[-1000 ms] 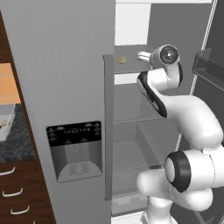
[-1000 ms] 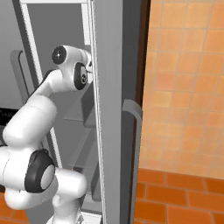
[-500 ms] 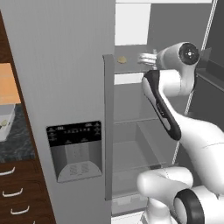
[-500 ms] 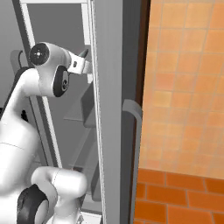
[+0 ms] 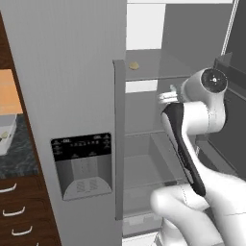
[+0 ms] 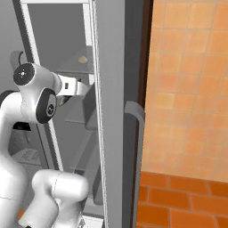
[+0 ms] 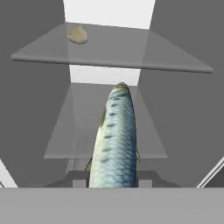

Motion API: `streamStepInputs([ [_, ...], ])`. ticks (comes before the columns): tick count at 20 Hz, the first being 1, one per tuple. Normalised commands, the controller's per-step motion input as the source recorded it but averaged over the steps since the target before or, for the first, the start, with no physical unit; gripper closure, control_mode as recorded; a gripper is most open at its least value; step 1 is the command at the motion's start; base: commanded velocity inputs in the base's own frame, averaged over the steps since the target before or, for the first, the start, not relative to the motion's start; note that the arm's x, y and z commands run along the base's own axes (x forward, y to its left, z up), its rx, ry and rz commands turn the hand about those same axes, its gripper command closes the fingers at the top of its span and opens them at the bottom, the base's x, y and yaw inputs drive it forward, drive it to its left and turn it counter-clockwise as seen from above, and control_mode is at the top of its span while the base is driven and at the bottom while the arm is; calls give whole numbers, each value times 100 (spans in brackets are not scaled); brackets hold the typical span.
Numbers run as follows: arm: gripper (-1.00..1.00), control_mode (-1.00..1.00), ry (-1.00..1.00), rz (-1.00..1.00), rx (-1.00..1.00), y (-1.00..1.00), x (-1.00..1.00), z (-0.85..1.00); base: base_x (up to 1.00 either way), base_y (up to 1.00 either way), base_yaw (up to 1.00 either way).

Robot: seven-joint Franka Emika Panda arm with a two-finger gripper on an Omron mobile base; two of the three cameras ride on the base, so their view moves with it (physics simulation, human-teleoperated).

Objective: Place one garlic and one fish in each tupperware on the nearby counter, to pack two identical lunches.

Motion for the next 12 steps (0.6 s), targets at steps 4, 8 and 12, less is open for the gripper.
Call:
streamStepInputs([
  [4,100,-100,3,2,-10,4,-69,-51,0,0,0],
  [8,100,100,0,0,0,0,0,0,-96,60,22],
  [12,100,100,0,0,0,0,0,0,-61,100,37],
])
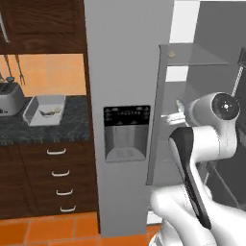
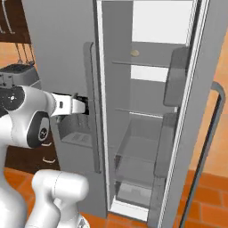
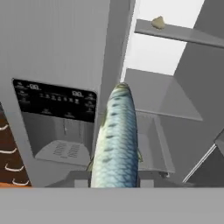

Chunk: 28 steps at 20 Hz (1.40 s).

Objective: Place one garlic and one fish in each tupperware on the nearby counter, to pack two identical lunches.

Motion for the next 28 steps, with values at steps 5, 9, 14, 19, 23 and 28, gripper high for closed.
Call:
streamStepInputs([
  [5,100,100,0,0,0,0,0,0,-5,100,32],
  [9,100,100,0,0,0,0,0,0,66,100,10],
  [14,100,100,0,0,0,0,0,0,80,100,1],
  [19,100,100,0,0,0,0,0,0,77,100,0],
  [23,100,100,0,0,0,0,0,0,38,100,1],
  [28,100,100,0,0,0,0,0,0,3,100,10],
])
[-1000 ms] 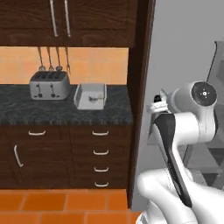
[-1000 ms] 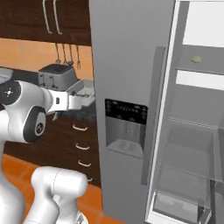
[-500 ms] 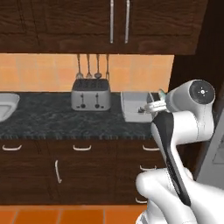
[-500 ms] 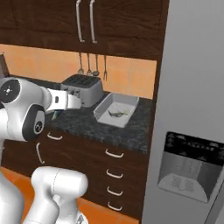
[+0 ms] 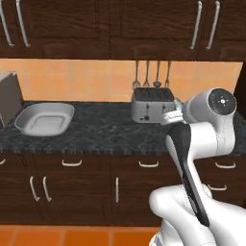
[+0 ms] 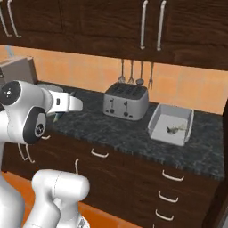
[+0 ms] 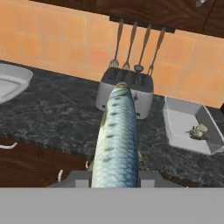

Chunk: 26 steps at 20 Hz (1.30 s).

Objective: Place one garlic and one fish in each tupperware on the nearby counter, to pack two identical lunches.

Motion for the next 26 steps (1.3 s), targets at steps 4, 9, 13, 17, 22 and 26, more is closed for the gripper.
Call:
streamStepInputs([
  [4,100,100,0,0,0,0,0,0,18,100,4],
  [9,100,100,0,0,0,0,0,0,33,100,0],
  [13,100,100,0,0,0,0,0,0,63,100,-13],
  [17,100,100,0,0,0,0,0,0,90,100,-37],
  [22,100,100,0,0,0,0,0,0,95,44,-22],
  [26,100,-100,10,-2,-1,2,25,-25,45,4,-4],
])
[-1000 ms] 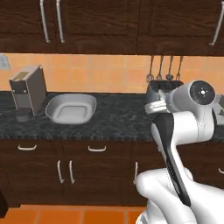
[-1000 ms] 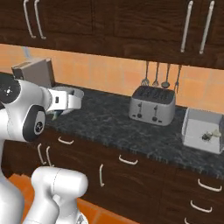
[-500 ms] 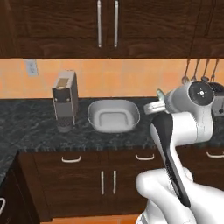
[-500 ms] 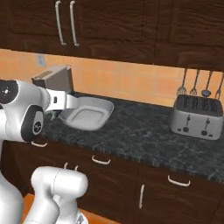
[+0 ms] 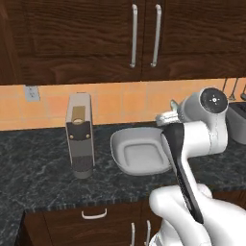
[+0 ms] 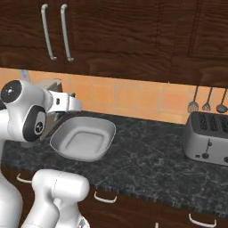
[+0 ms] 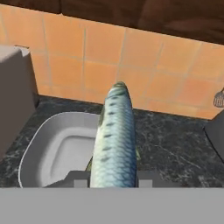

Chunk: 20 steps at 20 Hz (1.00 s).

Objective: Place one garlic and one fish in each tupperware on the nearby counter, to pack two identical lunches.

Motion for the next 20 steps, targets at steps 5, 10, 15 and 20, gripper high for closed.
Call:
streamStepInputs([
  [5,100,-100,48,-7,-2,18,93,-100,0,0,0],
  [10,100,-100,22,-5,1,13,94,-100,0,0,0],
  [15,100,-100,4,0,0,-14,66,-100,0,0,0],
  [20,-100,-100,0,0,-5,-5,32,-100,0,0,0],
])
